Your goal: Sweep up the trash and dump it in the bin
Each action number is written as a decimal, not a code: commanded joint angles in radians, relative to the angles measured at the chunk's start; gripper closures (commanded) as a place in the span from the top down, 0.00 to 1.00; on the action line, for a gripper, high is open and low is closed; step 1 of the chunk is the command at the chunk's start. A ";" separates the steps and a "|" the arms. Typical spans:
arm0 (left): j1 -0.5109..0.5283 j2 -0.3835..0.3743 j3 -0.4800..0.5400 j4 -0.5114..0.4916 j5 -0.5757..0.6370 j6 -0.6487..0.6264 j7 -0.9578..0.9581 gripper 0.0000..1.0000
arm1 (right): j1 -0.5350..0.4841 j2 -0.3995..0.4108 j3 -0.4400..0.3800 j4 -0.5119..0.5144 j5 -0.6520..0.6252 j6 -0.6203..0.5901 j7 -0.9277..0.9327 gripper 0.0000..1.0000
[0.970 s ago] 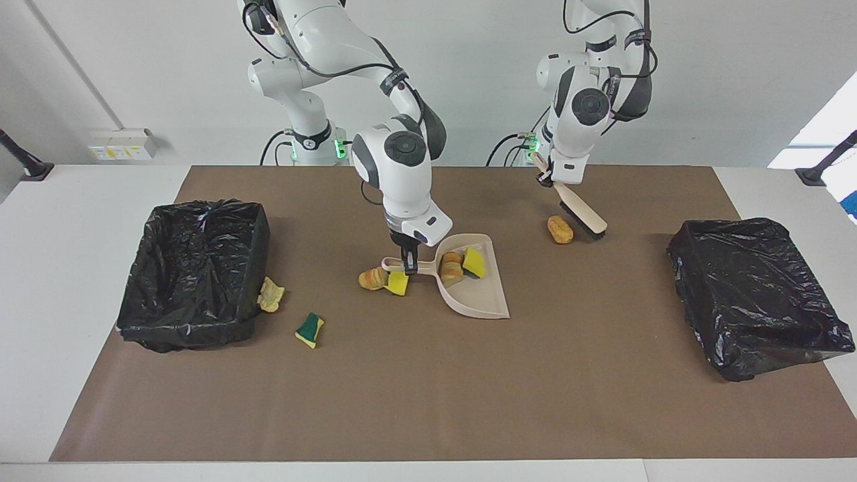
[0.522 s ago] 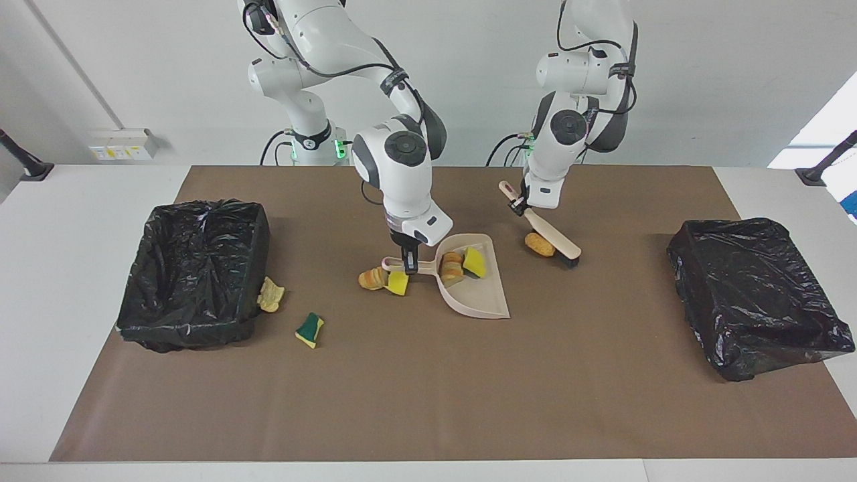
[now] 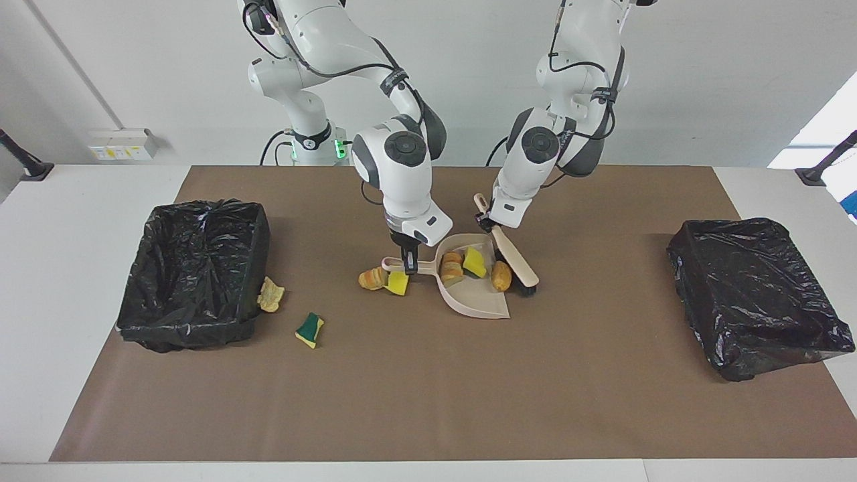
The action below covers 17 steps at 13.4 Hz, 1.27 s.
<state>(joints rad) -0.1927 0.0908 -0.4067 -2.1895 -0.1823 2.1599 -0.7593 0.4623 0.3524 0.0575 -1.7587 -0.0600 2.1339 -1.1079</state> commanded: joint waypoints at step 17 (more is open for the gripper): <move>0.002 -0.080 -0.003 0.077 0.089 -0.281 0.278 0.00 | -0.047 -0.012 0.009 -0.025 0.017 0.026 -0.032 0.00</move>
<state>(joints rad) -0.1912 0.0723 -0.4208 -2.1112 -0.1070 1.9258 -0.4898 0.4384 0.3524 0.0581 -1.7639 -0.0579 2.1353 -1.1084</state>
